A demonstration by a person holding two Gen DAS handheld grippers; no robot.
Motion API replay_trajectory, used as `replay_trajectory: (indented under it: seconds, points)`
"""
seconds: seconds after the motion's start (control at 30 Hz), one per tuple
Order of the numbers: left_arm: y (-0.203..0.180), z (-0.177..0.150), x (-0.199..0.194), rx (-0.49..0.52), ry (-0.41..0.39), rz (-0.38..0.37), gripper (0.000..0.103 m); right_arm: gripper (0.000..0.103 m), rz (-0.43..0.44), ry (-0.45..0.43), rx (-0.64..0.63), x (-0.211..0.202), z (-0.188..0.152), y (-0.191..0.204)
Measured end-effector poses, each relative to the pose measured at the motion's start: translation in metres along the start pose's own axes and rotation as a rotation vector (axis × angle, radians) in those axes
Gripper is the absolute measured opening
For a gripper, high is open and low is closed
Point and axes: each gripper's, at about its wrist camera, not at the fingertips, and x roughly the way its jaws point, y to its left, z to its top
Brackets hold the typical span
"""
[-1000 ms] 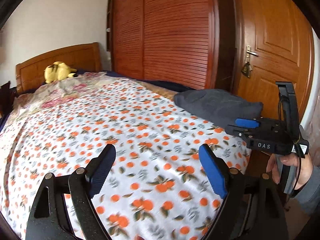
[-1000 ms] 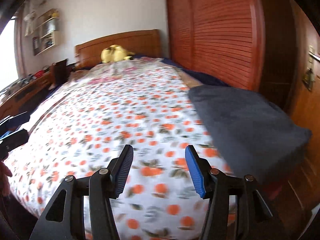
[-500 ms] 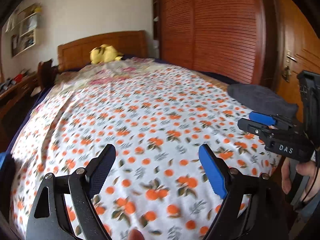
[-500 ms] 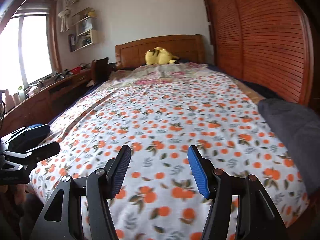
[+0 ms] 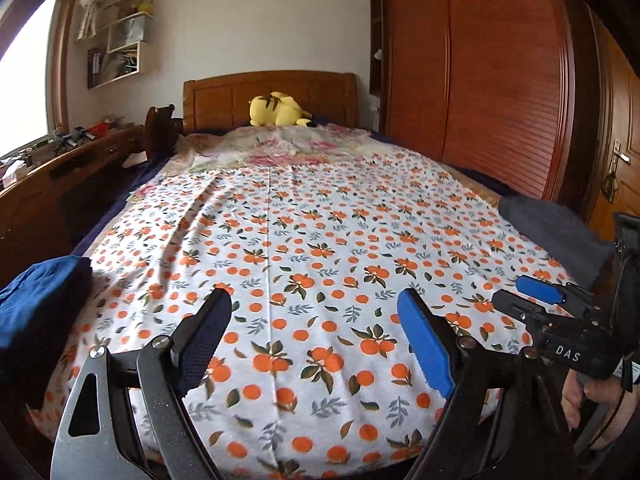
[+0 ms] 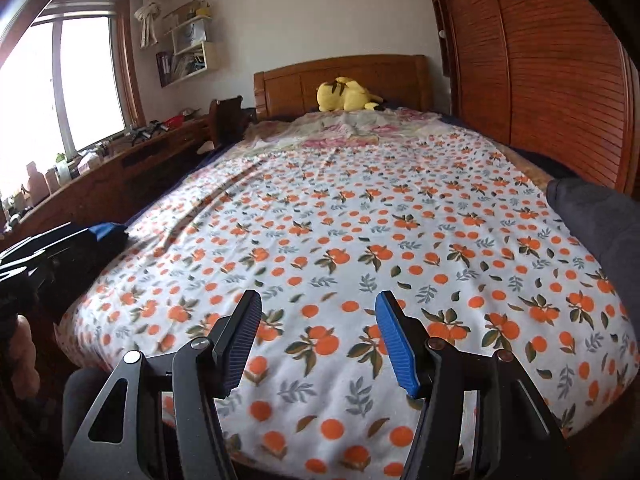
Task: Fold large clothes
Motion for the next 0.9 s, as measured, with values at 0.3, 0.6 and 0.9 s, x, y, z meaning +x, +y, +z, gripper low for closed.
replay_trajectory:
  seconds: [0.3,0.6,0.9]
  points:
    - [0.019,0.0,-0.045,-0.022,-0.063,0.071,0.085,0.061,0.018,-0.095,-0.049,-0.027,-0.003,0.013]
    - [0.027,-0.004,-0.065,-0.046,-0.095,0.088,0.085,0.061,0.012,-0.136,-0.053,-0.035,-0.014,0.015]
    - [0.029,-0.007,-0.062,-0.051,-0.084,0.076,0.085,0.061,0.016,-0.127,-0.058,-0.031,-0.014,0.013]
